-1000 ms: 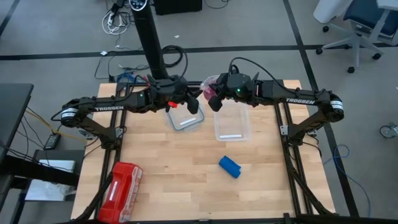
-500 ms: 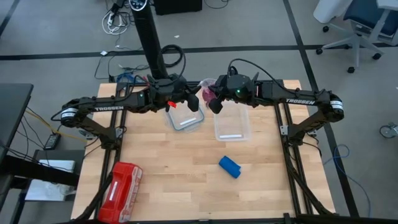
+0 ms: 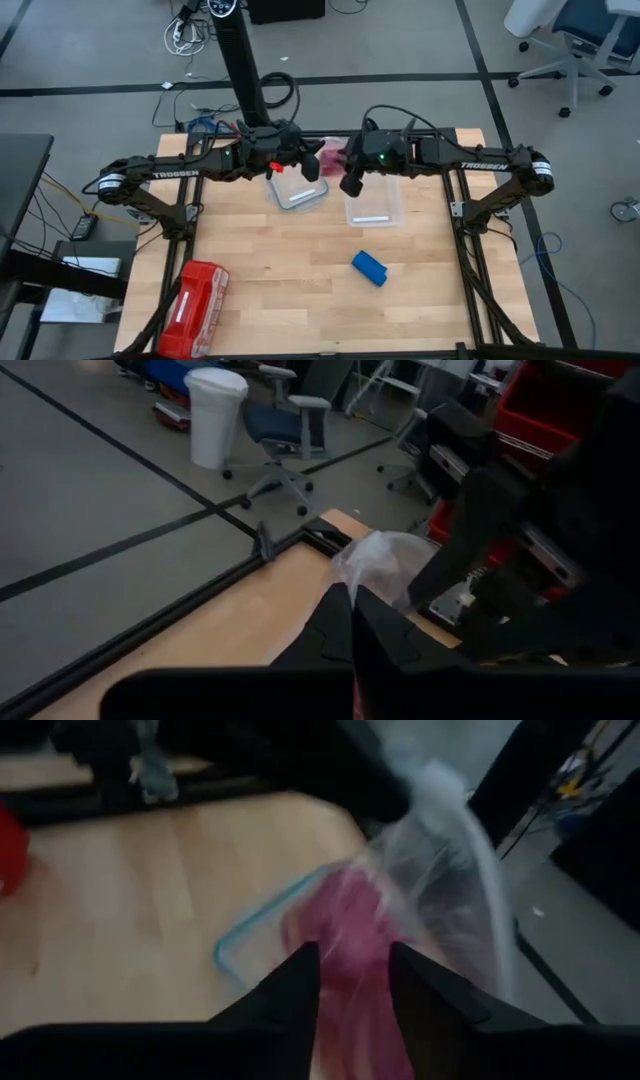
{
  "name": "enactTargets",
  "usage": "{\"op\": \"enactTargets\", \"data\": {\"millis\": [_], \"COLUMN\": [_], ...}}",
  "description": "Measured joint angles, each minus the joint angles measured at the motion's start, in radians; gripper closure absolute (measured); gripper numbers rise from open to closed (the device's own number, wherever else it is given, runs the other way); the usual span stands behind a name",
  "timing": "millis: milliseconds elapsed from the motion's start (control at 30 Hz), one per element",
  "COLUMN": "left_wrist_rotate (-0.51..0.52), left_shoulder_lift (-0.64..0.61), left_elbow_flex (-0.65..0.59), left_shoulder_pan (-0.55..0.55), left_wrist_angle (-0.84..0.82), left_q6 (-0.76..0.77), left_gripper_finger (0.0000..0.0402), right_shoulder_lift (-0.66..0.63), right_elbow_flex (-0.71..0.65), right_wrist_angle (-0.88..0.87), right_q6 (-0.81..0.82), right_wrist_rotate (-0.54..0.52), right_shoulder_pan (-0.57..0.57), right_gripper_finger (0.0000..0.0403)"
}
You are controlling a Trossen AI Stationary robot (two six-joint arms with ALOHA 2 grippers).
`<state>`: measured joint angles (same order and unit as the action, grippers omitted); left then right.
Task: Roll bandage
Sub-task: Open the transparent zip bag
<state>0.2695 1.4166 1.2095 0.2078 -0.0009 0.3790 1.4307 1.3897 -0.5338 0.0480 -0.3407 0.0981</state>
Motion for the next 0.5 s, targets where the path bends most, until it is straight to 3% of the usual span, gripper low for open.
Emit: {"op": "enactTargets", "data": {"millis": [267, 500], "left_wrist_rotate": [-0.181, -0.494], "left_shoulder_lift": [0.000, 0.000], "left_elbow_flex": [0.000, 0.000], "left_shoulder_pan": [0.047, 0.122], "left_wrist_angle": [-0.088, -0.157], "left_q6": [0.023, 0.021], "left_gripper_finger": [0.0401, 0.0401], "right_shoulder_lift": [-0.054, -0.133], "right_elbow_flex": [0.000, 0.000], "right_wrist_angle": [-0.138, -0.139], "right_q6": [0.107, 0.138], "right_wrist_rotate": [0.056, 0.410], "right_shoulder_pan": [-0.025, 0.007], "right_gripper_finger": [0.0262, 0.0262]}}
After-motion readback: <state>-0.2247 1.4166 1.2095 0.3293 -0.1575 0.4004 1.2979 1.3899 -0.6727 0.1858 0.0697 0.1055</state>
